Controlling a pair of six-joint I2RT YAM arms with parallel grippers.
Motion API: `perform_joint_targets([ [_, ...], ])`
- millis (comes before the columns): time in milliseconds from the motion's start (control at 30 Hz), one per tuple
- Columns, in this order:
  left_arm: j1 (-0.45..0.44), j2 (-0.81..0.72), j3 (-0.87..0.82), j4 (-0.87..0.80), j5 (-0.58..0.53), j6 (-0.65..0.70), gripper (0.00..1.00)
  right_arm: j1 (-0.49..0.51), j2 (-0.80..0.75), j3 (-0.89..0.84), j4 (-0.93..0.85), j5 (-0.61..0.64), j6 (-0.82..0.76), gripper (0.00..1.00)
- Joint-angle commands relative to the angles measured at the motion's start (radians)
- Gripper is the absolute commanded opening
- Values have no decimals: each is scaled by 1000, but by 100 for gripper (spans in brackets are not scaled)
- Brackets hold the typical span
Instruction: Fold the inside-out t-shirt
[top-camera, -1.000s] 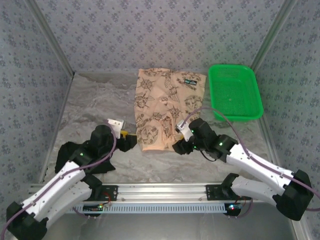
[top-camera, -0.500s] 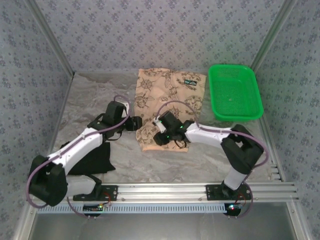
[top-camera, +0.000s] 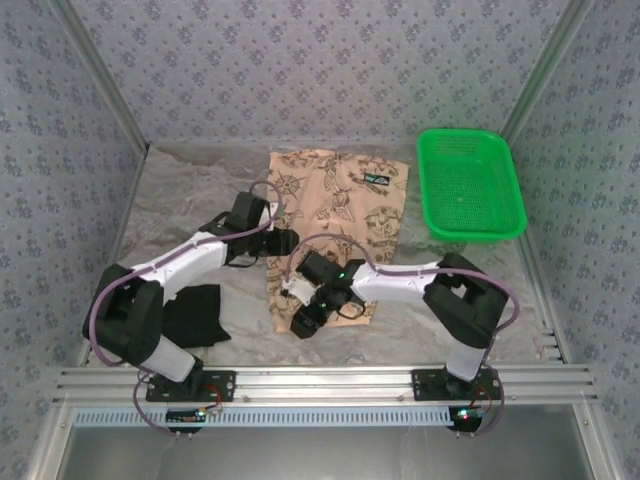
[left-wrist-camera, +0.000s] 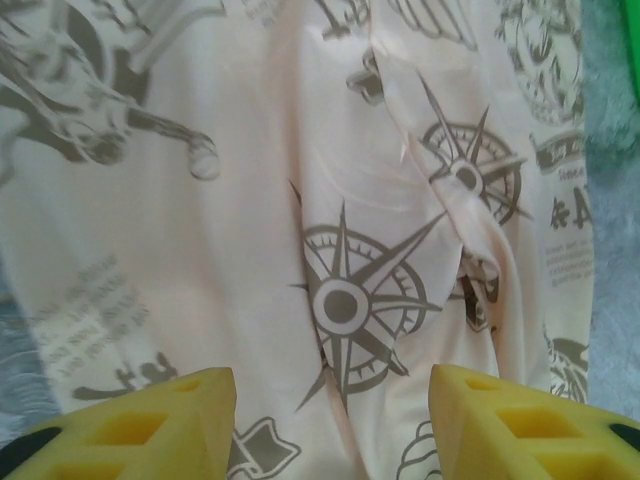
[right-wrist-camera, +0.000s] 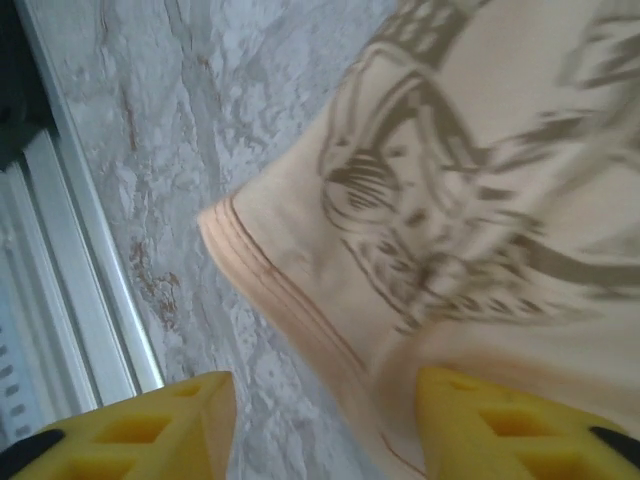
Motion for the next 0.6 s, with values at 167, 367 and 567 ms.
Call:
perform_joint_targets([
  [167,-70,69,43,12,46,1,51,-278,-179,2,-43,206,150,52],
  [367,-89,143,59,25,69,-10,51,-307,-38,80,-29,351,190,47],
  [567,-93,215,89,35,31,15,52,-298,51,127,-15,507,209,24],
])
